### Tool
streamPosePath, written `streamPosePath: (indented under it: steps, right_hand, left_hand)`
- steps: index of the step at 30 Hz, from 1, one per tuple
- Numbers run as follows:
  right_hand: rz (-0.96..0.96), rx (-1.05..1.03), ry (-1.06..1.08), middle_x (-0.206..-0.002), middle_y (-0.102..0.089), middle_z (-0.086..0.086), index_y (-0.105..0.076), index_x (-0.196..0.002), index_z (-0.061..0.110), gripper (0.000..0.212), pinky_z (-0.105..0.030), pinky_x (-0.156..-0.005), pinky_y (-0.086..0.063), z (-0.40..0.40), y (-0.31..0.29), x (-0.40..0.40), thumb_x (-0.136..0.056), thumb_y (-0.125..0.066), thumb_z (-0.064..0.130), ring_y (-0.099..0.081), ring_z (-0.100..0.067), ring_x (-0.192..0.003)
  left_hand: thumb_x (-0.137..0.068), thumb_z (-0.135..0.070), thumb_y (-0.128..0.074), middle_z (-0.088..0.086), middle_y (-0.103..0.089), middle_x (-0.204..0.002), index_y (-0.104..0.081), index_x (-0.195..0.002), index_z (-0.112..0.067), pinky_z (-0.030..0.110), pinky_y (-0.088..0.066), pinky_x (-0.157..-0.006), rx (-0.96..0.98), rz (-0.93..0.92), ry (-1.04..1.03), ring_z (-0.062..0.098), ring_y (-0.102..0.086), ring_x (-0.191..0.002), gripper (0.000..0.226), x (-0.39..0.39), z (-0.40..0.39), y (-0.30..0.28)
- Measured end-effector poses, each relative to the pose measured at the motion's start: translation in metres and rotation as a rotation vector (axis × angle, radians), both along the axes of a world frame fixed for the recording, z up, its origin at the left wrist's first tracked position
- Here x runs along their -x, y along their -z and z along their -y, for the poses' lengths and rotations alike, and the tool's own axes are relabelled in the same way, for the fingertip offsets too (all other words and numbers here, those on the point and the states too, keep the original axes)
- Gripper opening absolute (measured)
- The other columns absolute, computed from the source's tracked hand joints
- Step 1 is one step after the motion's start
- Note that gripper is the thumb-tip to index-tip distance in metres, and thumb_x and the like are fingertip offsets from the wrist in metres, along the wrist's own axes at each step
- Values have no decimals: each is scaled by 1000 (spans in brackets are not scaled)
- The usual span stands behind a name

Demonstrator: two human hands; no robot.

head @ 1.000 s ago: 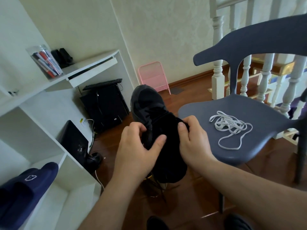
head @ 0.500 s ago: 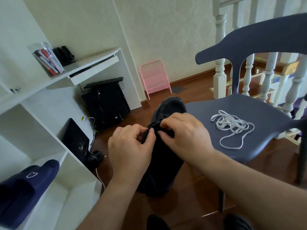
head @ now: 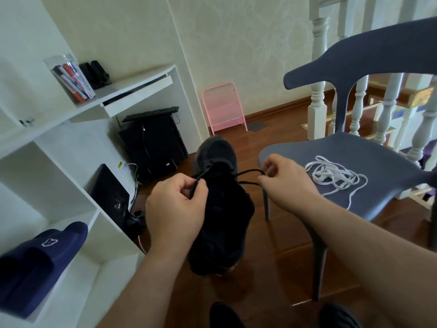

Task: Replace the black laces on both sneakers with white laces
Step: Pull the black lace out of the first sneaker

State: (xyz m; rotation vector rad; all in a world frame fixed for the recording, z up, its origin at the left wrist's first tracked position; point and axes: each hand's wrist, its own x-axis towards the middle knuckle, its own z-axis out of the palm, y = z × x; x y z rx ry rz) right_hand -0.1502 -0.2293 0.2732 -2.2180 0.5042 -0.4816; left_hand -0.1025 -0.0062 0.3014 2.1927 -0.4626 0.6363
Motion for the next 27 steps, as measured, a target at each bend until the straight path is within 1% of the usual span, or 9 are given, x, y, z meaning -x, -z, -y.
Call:
streamPosePath:
  steps: [3,6,9,11,15,17,20,24,27]
  right_hand:
    - [220,160,-80,-110,-55,12,-58,-113,34,31,-36,-86,-48,-20,-11,4,-83,-59,29,-55,-16,-102]
    - [329,344,-245,-106,-60,14,-67,-112,32,29,-37,-90,-50,-39,-13,3,-85,-61,40,-58,-18,-102]
    - [293,476,-223,-95,-64,10,-72,-106,28,21,-34,-77,-53,-51,-9,-3,-93,-67,43,-57,-15,-92]
    - [312,503,-184,-85,-59,11,-74,-97,25,14,-29,-69,-46,-52,-8,-5,-96,-67,37,-54,-14,-83]
    - [389,499,-170,-81,-59,9,-73,-85,24,16,-25,-64,-39,-54,-8,-6,-96,-67,34,-46,-9,-75]
    - [348,320,-109,-77,-58,8,-66,-75,23,20,-29,-60,-43,-49,-11,-6,-93,-66,32,-52,-12,-72]
    - [96,61,77,-68,-58,0,-54,-69,14,25,-34,-60,-46,-9,-8,-10,-87,-63,28,-57,-23,-68]
    - [-274,112,16,-77,-62,-5,-55,-77,19,20,-39,-69,-56,14,-5,-2,-86,-59,37,-62,-28,-76]
    - [-165,222,-61,-108,-53,2,-58,-108,31,27,-46,-88,-53,-4,-14,2,-84,-57,43,-54,-25,-101]
  left_hand:
    - [-93,-41,-72,-11,-59,-56,-67,-70,-31,44,-57,-63,-31,-6,1,13,-62,-64,25,-2,0,2]
    - [-93,-41,-72,-13,-59,-58,-68,-72,-32,41,-55,-60,-45,6,24,8,-60,-64,24,3,5,2]
    - [-94,-44,-69,-11,-60,-62,-67,-72,-32,42,-54,-56,-90,6,53,6,-59,-64,24,8,12,6]
    - [-94,-46,-67,-11,-60,-64,-66,-72,-33,41,-54,-56,-120,-10,51,5,-59,-64,25,7,13,9]
    - [-93,-48,-67,-11,-60,-65,-66,-72,-34,40,-54,-56,-117,-24,37,6,-59,-65,25,6,11,10]
    - [-93,-47,-68,-12,-61,-65,-67,-73,-34,38,-54,-58,-95,-27,18,6,-60,-66,25,2,6,7]
    - [-94,-41,-70,-10,-62,-64,-69,-74,-31,38,-55,-61,-35,-21,-3,7,-61,-67,23,-5,-4,4]
    - [-94,-41,-71,-9,-61,-63,-68,-72,-30,41,-56,-60,-38,-20,0,8,-61,-64,25,-4,-9,6]
    - [-94,-40,-71,-9,-62,-65,-68,-73,-30,42,-56,-60,-38,-22,2,8,-61,-65,24,-6,-9,9]
